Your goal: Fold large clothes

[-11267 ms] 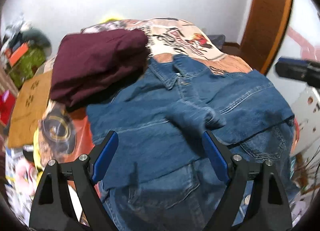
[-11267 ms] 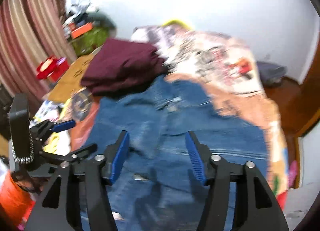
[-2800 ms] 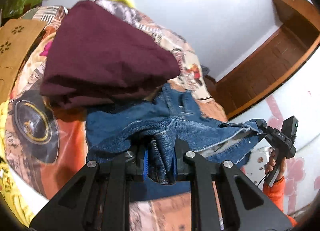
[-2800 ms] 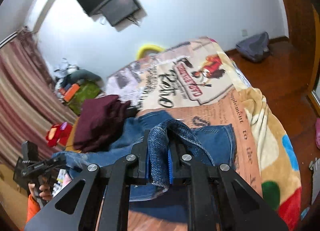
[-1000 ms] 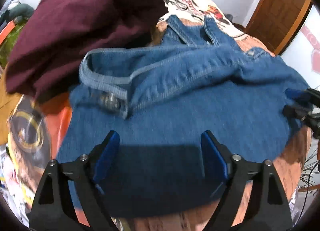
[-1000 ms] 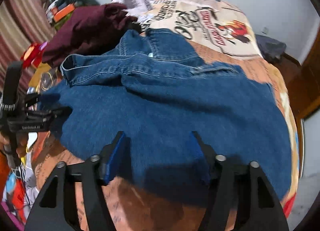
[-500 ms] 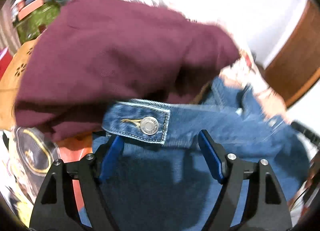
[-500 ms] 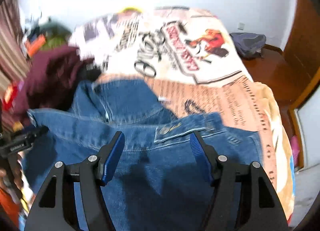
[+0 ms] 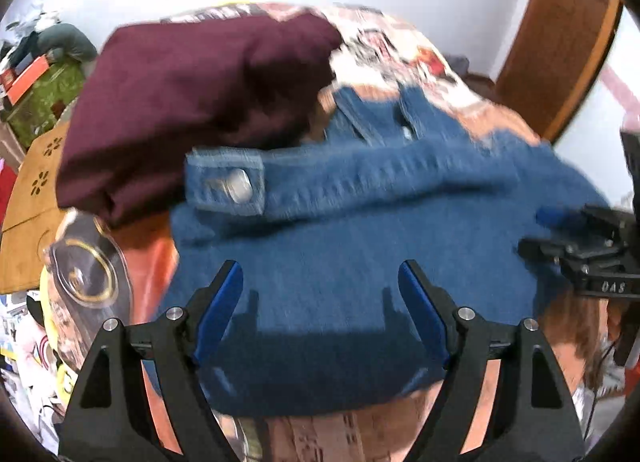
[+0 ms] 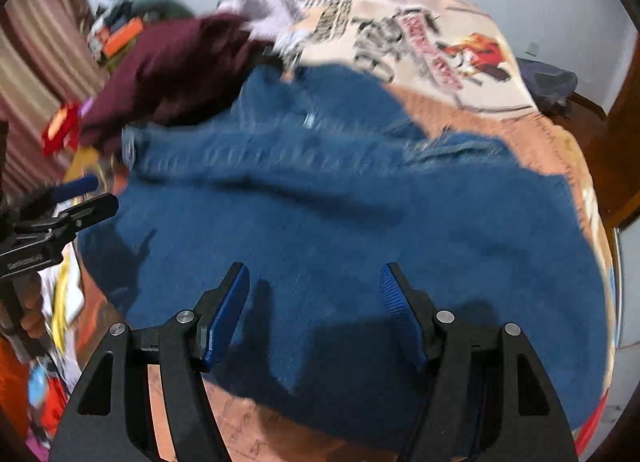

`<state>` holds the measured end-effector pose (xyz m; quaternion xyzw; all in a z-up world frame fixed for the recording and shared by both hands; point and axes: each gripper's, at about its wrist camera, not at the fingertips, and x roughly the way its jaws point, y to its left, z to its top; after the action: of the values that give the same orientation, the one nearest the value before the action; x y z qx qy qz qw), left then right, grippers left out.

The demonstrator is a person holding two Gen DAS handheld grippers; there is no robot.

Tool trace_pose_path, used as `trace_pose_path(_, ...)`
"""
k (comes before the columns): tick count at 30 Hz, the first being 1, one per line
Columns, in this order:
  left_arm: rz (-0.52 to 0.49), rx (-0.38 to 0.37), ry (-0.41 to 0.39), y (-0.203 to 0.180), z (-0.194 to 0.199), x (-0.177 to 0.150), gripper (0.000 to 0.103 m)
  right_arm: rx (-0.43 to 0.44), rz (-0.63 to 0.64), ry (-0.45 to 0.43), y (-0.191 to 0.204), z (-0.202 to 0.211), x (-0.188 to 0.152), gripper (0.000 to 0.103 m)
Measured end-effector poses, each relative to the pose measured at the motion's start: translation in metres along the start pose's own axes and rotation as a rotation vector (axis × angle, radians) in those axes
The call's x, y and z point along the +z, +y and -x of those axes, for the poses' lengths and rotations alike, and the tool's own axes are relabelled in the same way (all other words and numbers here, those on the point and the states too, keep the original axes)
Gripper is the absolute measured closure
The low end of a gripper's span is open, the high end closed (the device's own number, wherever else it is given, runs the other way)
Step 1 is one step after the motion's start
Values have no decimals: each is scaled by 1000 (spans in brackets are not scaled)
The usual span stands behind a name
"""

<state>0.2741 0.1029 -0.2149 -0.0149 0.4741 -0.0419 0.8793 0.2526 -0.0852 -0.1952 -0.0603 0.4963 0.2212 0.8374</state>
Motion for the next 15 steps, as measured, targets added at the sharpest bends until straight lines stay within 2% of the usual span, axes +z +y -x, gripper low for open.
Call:
trace_pose_path(3, 15, 3, 59, 6, -9, -15, 24, -71, 60, -30, 6, 10, -11, 39)
trace_pose_path(6, 58, 37, 83, 20, -10, -28, 23, -117, 59, -57, 3, 29, -20, 39)
trace_pose_path(12, 207, 89, 32, 72, 26, -41, 23, -174, -39, -124, -29, 74, -42, 39)
trace_pose_path(15, 315, 79, 5, 98, 43, -49, 23, -185, -145, -143, -53, 92, -56, 39)
